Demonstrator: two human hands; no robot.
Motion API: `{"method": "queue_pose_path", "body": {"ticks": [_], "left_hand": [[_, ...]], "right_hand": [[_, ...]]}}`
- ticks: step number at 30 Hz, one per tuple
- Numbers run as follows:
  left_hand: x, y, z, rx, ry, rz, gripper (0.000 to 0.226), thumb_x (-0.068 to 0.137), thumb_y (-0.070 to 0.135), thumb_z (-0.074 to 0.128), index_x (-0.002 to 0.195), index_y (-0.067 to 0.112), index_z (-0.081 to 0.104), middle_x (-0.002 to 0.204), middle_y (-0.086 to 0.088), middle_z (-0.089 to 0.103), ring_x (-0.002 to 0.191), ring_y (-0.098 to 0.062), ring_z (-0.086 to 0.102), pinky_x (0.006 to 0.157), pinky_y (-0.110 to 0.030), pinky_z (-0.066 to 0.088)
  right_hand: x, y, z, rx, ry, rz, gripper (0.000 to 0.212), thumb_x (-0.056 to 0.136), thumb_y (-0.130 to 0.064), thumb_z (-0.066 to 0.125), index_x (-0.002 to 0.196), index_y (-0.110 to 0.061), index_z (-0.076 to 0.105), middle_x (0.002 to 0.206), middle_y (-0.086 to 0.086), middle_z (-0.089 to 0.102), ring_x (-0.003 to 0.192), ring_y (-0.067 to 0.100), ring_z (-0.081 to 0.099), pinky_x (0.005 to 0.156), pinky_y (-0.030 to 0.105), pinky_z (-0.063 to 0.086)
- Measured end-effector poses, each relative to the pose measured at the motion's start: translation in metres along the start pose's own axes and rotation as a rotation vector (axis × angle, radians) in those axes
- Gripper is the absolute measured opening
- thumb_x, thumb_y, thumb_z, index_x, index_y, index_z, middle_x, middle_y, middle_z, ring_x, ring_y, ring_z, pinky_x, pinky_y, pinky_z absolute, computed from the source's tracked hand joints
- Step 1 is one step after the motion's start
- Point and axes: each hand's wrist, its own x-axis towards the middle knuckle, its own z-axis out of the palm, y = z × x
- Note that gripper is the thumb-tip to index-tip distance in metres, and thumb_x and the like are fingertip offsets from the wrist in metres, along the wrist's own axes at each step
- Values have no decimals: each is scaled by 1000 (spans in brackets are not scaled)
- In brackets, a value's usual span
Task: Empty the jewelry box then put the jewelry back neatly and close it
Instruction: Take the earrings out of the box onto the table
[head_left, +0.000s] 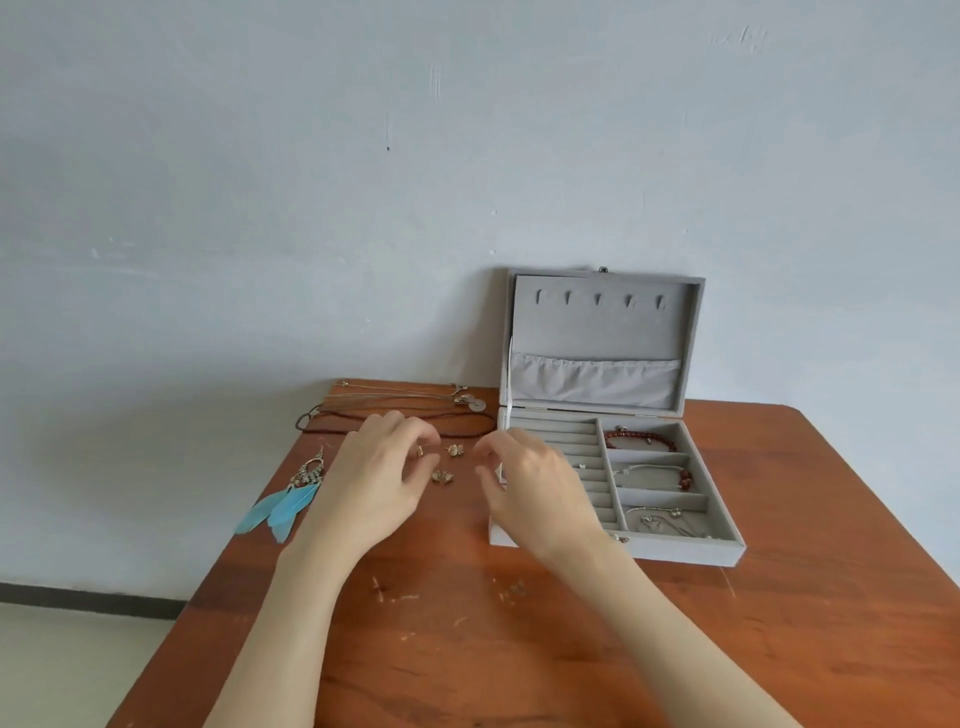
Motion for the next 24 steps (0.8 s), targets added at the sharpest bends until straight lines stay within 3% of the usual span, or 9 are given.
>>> {"method": "queue_pose_path", "body": {"ticks": [4, 7, 10, 15, 18, 24], "left_hand": [[7, 25, 22, 75, -38, 162, 16, 86, 25, 61, 102, 20, 62, 86, 8, 51, 86, -17, 50, 74, -30, 37], [15, 35, 37, 121, -56, 203, 17, 81, 20, 68, 98, 19, 69, 82, 3, 58, 80, -21, 56, 66, -32, 40], [25, 39, 49, 112, -39, 179, 17, 77, 18, 72, 94, 21, 73, 74, 3, 55, 71, -21, 53, 60, -30, 36], [28, 42, 57, -1, -58, 126, 16, 83, 24, 67, 97, 27, 73, 76, 9, 43, 75, -13, 36, 68, -31, 33], [29, 42, 58, -8, -58, 102, 14, 83, 23, 66, 94, 26, 74, 75, 11, 42, 76, -13, 36, 69, -30, 32], [40, 45, 57, -66, -218, -70, 15, 88, 32, 58, 93, 25, 70, 75, 13, 41, 89, -13, 43, 78, -30, 35]], "right_hand": [[-6, 36, -8, -44, 57, 100, 17, 88, -14, 54, 99, -12, 66, 97, 4, 65, 93, 27, 60, 83, 36, 41], [-6, 53, -11, -102, 57, 152, 22, 91, -20, 51, 106, -17, 67, 104, 3, 62, 103, 24, 54, 90, 37, 35], [-3, 55, -10, -149, -9, 154, 27, 93, -24, 47, 113, -24, 65, 106, 5, 56, 106, 25, 49, 90, 38, 31], [-2, 55, -9, -154, -28, 133, 29, 93, -26, 45, 114, -32, 64, 103, 5, 55, 105, 27, 49, 90, 40, 31], [0, 56, -10, -124, -55, 170, 29, 94, -27, 44, 115, -33, 63, 106, 3, 54, 108, 24, 47, 92, 38, 28], [8, 54, -8, -31, -58, 262, 18, 90, -29, 53, 99, -25, 68, 103, -2, 57, 105, 18, 49, 89, 33, 27]]}}
